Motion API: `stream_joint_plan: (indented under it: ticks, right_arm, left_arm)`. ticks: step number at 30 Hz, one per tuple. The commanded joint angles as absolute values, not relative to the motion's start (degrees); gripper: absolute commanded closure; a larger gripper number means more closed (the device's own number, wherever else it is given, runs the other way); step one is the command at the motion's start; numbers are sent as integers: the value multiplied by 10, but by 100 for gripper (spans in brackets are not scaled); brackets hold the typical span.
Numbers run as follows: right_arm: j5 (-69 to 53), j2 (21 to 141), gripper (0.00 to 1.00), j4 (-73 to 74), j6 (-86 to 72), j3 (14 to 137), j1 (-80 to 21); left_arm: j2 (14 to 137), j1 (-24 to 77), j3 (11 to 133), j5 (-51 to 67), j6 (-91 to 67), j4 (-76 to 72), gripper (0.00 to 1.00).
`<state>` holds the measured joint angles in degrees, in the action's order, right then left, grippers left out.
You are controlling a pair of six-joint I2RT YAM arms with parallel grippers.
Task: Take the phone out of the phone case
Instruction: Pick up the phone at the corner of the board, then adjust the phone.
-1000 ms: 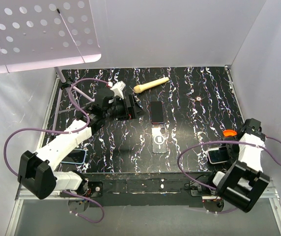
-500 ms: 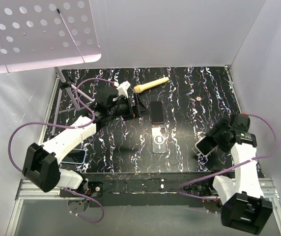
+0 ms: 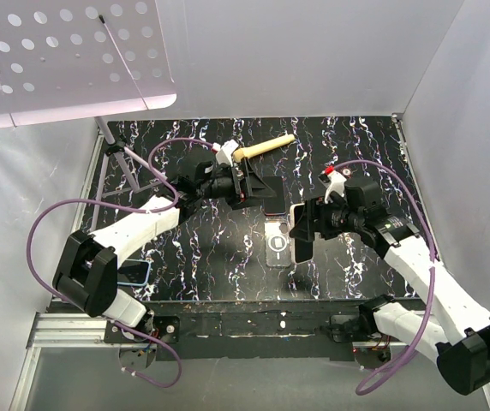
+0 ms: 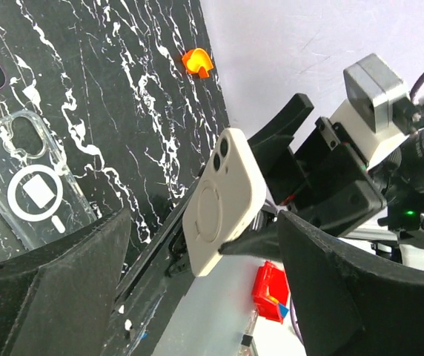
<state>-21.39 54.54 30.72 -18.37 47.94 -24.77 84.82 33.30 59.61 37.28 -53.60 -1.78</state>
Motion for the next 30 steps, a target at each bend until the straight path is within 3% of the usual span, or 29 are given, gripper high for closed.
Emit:
stream_joint_plan:
  ticks: [1,10,16,22,26,27,28,29,30]
  right_arm:
    - [-224,550,99,241,-177,514,-283]
    - [-189,563,99,242,-191,543,-315]
    - [-154,560,99,243,-205,555,-344]
    - [-91,589,99,254,-226,584,-389]
    - [-89,603,99,275,-236,602,-397]
    - [-90,600,93,279,-240,601,-397]
    - [-91,595,80,287,-236,598,-397]
    - [-88,583,57,284,-235,589,-397]
    - [-102,575,26,283,-235,580,-396]
  left_arm:
    - [844,352,604,366,-556,-47,24]
    - [877,402,622,349,-556,-50,25]
    - [889,429,632,312,-535,-15,48]
    - [907,448,657,300,-534,-5,62]
    - [896,450,663,285,-510,29,88]
    - [891,450,666,282,-494,41,97]
    - [886,447,676,278,-473,62,100]
    - [880,442,681,274,-455,78,100]
    - [873,434,685,273,-435,90,100]
